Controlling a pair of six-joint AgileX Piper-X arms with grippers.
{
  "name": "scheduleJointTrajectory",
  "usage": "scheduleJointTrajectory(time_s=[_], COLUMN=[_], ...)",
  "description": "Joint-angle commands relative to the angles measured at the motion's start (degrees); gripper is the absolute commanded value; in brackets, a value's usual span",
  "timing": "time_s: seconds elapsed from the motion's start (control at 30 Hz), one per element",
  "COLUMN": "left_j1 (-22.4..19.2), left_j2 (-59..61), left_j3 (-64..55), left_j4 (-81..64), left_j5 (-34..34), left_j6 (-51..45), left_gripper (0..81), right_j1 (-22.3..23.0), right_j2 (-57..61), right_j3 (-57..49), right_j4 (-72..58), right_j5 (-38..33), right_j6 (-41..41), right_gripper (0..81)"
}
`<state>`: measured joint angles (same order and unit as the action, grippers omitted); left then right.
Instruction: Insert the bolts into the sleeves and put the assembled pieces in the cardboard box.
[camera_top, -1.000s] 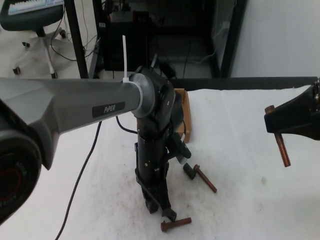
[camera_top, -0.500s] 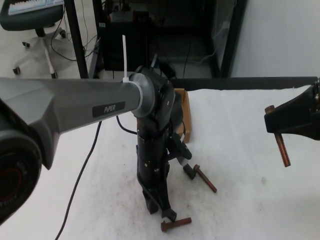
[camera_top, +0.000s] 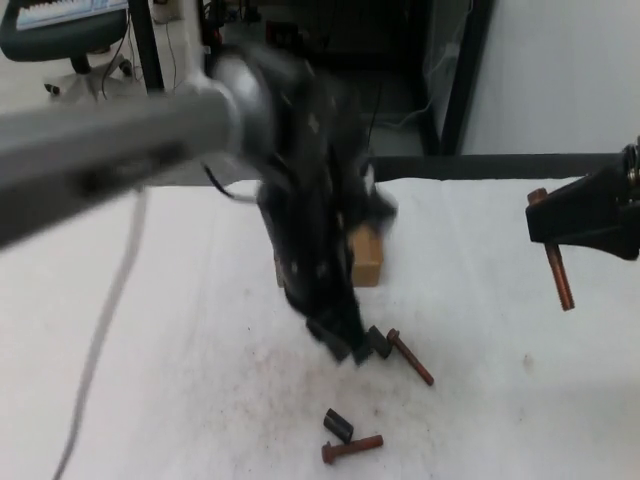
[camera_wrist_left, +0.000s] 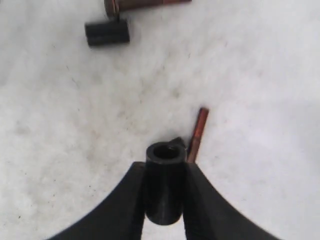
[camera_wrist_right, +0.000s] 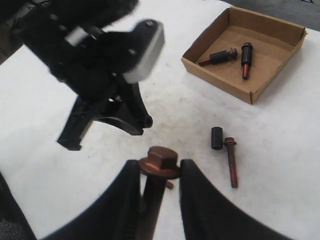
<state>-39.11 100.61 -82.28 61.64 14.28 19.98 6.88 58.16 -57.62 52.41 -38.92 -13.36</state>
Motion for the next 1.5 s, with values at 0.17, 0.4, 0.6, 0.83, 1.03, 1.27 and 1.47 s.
scheduleJointTrajectory(time_s=[0.17,0.4,0.6,0.83,1.03,1.27,1.47], left_j1=[-0.35,-0.35,-0.35,1.20,4.31,7.66,7.86], left_j2=[-24.90,-42.28,-42.27,-40.69,-40.57,-40.57,-40.57], left_j3=[24.39,51.92,64.65,65.37,65.37,65.37,65.37], left_j4=[-22.59,-71.74,-97.32,-97.09,-97.09,-97.01,-97.01], left_j5=[-7.16,-13.24,-11.90,8.75,16.00,24.51,27.45], left_j6=[-11.95,-24.93,-27.74,-28.18,-28.18,-30.52,-30.94], left_gripper=[0.3,0.3,0.3,0.3,0.3,0.3,0.3], right_j1=[-0.22,-0.11,0.15,7.15,16.60,22.75,25.24], right_j2=[-0.71,-0.60,-0.60,1.73,7.31,11.66,11.90], right_j3=[-0.13,0.19,7.43,18.66,19.37,19.37,19.37], right_j4=[-2.70,-14.54,-42.80,-73.50,-74.87,-82.77,-91.04], right_j5=[-0.51,-0.51,-0.51,-0.51,2.93,2.77,2.62], right_j6=[1.35,8.22,27.29,36.93,31.72,31.24,31.14], right_gripper=[0.8,0.8,0.8,0.8,0.8,0.8,0.8])
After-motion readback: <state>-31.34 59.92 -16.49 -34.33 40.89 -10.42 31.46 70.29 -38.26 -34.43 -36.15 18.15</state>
